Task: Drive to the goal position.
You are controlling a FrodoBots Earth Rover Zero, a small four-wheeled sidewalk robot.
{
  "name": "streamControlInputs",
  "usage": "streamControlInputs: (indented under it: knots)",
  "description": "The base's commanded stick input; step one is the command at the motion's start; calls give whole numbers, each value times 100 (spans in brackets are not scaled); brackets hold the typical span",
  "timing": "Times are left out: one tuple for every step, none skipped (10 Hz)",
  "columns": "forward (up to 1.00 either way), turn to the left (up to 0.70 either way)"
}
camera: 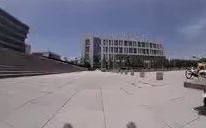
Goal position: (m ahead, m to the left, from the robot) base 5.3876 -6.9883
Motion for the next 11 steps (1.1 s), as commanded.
streamControlInputs:
  knots:
    - [45,-27]
    - [45,-27]
    - [45,-27]
    - [45,-11]
    - [45,0]
    - [45,0]
    - [45,0]
    - [45,0]
    - [45,0]
    - [45,0]
    - [45,0]
